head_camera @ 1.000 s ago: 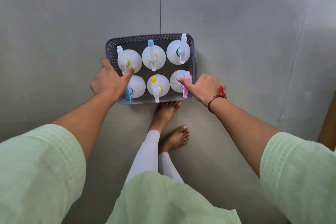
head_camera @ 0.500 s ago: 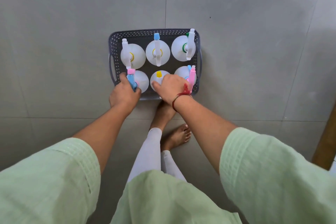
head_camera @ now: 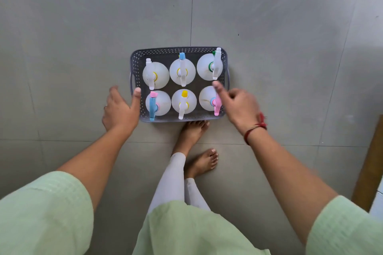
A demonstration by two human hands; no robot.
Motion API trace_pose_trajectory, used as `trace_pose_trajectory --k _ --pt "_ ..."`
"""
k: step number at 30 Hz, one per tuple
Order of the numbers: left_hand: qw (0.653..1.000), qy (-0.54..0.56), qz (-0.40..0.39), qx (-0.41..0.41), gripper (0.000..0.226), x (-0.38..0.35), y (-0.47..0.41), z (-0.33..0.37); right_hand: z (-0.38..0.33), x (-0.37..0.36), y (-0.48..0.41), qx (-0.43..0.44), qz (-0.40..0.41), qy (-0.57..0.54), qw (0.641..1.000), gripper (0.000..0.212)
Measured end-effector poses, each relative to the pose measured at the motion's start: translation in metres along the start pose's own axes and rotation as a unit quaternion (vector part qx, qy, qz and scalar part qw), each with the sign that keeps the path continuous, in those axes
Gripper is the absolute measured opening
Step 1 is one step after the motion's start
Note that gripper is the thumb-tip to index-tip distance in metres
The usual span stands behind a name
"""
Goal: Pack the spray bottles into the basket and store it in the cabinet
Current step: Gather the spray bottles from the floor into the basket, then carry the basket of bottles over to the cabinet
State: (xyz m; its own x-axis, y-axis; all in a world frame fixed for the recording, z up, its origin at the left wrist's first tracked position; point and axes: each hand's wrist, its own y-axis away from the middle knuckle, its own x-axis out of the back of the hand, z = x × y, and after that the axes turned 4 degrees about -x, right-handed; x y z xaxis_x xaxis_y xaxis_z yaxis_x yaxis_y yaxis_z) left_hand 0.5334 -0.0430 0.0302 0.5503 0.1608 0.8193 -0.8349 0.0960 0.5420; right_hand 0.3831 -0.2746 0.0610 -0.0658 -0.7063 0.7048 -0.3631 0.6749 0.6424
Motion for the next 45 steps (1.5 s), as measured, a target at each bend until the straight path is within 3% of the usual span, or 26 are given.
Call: trace_pose_trajectory --k 3,5,8,10,15,18,24,33,45 --pt "0.998 0.028 0.001 0.057 0.067 -0.012 -0.031 -0.004 0.032 -0.001 -0.03 -0.035 0.056 -0.091 0.994 0.057" --pt "0.995 0.043 -0.015 0.085 0.067 -0.026 -0.052 -0.008 0.054 -0.015 -0.057 -0.059 0.038 -0.099 0.993 0.034" --pt "0.987 0.08 -0.039 0.135 0.069 -0.05 -0.079 -0.011 0.073 -0.038 -0.088 -0.11 -0.054 -0.084 0.989 0.055" --pt "0.978 0.125 -0.065 0.157 0.064 -0.068 -0.093 -0.012 0.077 -0.052 -0.106 -0.104 -0.085 -0.08 0.988 0.057" --pt "0.993 0.061 -0.056 0.085 0.031 -0.09 -0.109 -0.02 0.07 -0.068 -0.129 -0.015 -0.064 -0.003 0.998 0.014" --pt "0.997 0.018 -0.037 0.067 0.026 -0.087 -0.109 -0.022 0.066 -0.07 -0.128 0.025 -0.056 0.039 0.997 0.018" --pt "0.997 -0.014 -0.056 0.058 0.028 -0.067 -0.085 -0.012 0.068 -0.053 -0.1 0.013 -0.052 0.062 0.997 0.027" --pt "0.995 -0.047 -0.091 0.019 0.029 0.022 -0.007 0.037 0.077 0.031 -0.011 -0.045 -0.056 0.005 0.997 0.024" --pt "0.983 -0.093 -0.11 -0.113 0.028 0.198 0.117 0.177 0.063 0.233 0.146 -0.153 0.014 -0.087 0.984 0.024"
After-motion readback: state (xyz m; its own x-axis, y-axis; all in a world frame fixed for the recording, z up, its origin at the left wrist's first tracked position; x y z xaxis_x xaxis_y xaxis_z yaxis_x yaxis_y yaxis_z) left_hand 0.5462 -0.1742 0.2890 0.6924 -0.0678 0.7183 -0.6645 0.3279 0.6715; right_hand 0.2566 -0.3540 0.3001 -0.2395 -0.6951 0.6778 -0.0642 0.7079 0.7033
